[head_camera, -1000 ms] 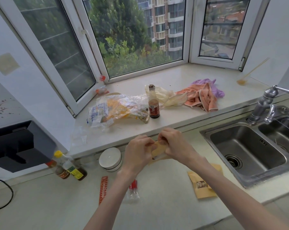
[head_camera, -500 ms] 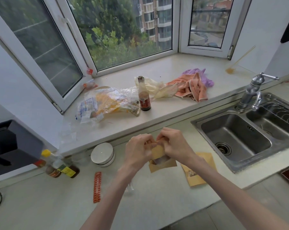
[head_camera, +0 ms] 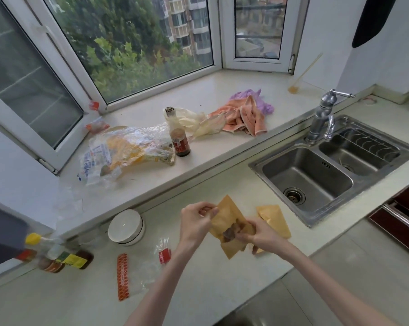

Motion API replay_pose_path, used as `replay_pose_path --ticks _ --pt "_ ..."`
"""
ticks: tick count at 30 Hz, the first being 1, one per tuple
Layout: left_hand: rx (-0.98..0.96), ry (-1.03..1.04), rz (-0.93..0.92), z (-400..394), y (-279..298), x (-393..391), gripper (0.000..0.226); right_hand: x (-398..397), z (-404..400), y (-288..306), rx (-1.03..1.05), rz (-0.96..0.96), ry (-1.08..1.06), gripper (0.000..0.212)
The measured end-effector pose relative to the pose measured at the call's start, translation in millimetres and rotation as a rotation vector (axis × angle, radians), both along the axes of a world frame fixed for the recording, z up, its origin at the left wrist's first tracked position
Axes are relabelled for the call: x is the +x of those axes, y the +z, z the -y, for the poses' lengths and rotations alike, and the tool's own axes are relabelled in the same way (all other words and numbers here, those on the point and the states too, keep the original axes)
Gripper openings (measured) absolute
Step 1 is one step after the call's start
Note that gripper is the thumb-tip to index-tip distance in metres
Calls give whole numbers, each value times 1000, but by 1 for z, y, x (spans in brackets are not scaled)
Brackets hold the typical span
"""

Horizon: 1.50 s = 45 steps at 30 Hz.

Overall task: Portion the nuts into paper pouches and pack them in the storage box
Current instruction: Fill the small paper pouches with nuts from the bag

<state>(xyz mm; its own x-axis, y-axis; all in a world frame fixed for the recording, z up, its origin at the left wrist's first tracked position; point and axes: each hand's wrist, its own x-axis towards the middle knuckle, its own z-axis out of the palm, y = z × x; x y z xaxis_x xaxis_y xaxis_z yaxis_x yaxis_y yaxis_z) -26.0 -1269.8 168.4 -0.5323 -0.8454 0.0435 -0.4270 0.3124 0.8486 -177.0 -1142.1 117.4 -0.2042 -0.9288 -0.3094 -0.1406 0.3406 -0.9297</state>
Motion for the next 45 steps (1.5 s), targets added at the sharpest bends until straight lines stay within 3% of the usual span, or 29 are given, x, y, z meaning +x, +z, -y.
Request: replay_pose_path --ticks 6,14,17,27,33,39,45 --pt "154 -106 36 -8 -21 -14 29 -13 -29 -25 61 120 -201 17" --pt "273 -165 139 -16 -46 -13 38 -26 -46 -68 356 67 -482 23" --pt "337 -150 155 -15 -55 -3 39 -25 -39 -79 423 78 -470 28" --pt "481 32 196 -18 -85 54 34 -33 -2 -92 390 20 -496 13" --pt "521 60 215 -28 -87 58 33 -38 -1 -105 389 114 -508 11" --pt "534 38 208 -24 -90 47 34 -41 -23 -110 517 251 -506 30" --pt "528 -58 243 -20 -101 29 32 -44 -49 -91 534 236 -499 38"
